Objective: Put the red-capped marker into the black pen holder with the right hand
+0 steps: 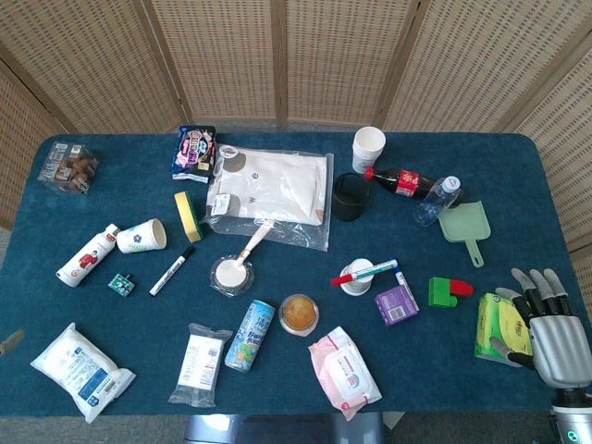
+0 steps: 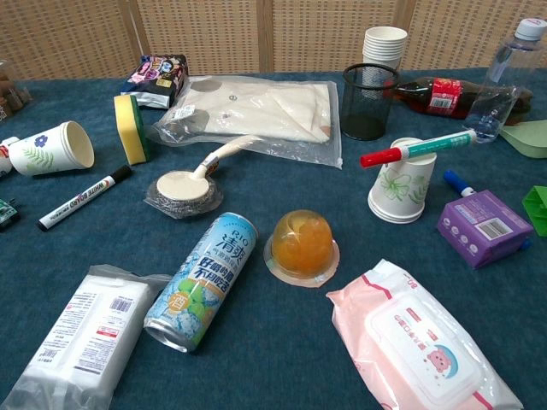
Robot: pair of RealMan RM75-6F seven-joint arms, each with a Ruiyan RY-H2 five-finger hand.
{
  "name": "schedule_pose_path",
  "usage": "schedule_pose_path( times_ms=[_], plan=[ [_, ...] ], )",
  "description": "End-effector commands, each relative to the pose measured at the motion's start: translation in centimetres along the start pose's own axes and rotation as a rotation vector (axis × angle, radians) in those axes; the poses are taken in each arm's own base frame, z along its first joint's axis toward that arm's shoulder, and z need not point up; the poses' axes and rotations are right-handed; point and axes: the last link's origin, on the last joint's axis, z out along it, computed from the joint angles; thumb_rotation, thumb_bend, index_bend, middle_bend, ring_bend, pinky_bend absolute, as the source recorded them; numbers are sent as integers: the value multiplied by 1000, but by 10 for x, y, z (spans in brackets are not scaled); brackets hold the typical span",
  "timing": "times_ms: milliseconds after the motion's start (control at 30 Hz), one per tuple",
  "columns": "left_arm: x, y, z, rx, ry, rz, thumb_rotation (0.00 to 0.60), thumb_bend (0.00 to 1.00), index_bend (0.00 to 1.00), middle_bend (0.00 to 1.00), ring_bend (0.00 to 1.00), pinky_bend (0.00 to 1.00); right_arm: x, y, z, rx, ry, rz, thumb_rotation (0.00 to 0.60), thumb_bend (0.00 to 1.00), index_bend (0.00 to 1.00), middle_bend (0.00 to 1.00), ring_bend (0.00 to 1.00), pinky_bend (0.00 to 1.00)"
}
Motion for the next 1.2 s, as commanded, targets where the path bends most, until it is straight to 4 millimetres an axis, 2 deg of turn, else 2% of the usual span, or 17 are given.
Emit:
schedule_pose_path(
  times_ms=[33,333,533,700,867,1200],
  plan=[
    [-1,1,0,-2,-3,3,600,54,0,0,0,0,0,0,0,0,1,0,600,9,283,17,0,9],
    [1,2,-2,-8,7,-5,600,54,0,0,0,0,-1,-5,3,17,-2,11,600,11,295,18,0,9],
    [1,3,-3,-12,8,-8,600,55,0,0,0,0,0,-23,26,78,-8,24,600,37,299,20,0,9],
    [2,2,-3,-8,11,-8,600,55,0,0,0,0,2,-40,49,137,-1,27,600,167,316,20,0,12],
    [1,2,-2,-4,7,-7,600,55,0,0,0,0,0,-60,66,189,-6,27,600,225,332,20,0,22],
    [0,2,-1,-5,-2,-1,600,54,0,0,0,0,-17,-98,96,284,-58,20,600,213,341,21,0,24]
  ],
)
